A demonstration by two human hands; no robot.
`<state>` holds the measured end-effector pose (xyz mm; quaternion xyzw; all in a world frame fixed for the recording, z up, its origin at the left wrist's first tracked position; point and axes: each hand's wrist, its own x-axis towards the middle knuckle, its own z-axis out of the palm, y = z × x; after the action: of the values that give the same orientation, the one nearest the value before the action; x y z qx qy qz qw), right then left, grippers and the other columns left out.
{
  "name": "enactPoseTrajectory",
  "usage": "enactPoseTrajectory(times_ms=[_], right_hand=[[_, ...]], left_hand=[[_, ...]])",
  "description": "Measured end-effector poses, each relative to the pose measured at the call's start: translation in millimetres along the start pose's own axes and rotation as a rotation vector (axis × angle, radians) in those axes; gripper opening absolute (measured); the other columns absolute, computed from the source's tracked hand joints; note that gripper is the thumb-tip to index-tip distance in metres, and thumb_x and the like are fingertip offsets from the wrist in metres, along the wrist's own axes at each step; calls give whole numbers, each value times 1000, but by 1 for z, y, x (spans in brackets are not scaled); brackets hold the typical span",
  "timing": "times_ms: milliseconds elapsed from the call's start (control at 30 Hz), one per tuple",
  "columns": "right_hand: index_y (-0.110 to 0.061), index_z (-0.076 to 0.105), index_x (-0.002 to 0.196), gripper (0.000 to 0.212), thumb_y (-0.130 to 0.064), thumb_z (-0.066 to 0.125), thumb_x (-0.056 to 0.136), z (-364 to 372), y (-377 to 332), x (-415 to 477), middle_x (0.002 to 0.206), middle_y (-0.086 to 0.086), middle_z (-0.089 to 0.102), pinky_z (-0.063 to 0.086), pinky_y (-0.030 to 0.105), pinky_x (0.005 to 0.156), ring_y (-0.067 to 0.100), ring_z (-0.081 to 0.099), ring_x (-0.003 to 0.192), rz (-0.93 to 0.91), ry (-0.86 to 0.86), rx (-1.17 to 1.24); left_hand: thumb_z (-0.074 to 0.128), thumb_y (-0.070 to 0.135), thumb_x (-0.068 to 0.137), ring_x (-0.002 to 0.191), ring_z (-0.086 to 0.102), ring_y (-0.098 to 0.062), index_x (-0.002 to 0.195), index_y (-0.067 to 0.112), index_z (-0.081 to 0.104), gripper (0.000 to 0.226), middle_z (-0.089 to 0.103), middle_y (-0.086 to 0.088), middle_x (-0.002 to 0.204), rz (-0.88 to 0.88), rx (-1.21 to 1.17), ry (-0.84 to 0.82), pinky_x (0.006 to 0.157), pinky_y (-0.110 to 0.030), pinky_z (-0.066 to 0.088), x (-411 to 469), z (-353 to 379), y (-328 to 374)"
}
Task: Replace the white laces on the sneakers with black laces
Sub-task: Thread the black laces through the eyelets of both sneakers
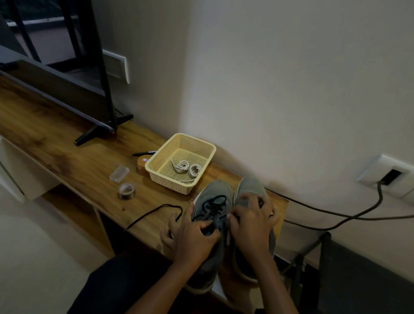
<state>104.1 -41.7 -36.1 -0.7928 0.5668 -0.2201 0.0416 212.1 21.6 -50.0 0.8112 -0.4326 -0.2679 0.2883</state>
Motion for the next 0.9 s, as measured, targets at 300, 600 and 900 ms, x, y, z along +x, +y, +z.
enactPoseTrajectory(times_ms=[300, 600, 900], right_hand=[[-24, 71, 98, 19, -22, 67, 80, -18, 9, 4, 139, 1, 44, 20, 47, 103, 31, 26, 128, 170, 93, 68], [-25, 71, 101, 20, -31, 58, 88, 2, -3, -2, 146, -3, 38, -6, 53, 107, 32, 8, 140, -39, -129, -93], [-39, 62, 64, 23, -23, 71, 78, -27, 24, 11, 123, -8, 53, 26, 53, 104, 30, 33, 127, 228, 22, 306]], left_hand=[[62, 45, 83, 144, -3, -21, 105, 32, 69, 27, 12, 19, 156, -4, -44, 1, 113, -48, -1, 3, 2, -1], [60, 46, 85, 144, -4, -21, 110, 34, 67, 29, 12, 16, 157, -22, -42, 2, 113, -47, -2, 1, 1, -1], [61, 44, 85, 144, -5, -21, 109, 35, 67, 27, 11, 15, 157, -31, -44, 11, 113, -47, -2, 0, 2, 0]])
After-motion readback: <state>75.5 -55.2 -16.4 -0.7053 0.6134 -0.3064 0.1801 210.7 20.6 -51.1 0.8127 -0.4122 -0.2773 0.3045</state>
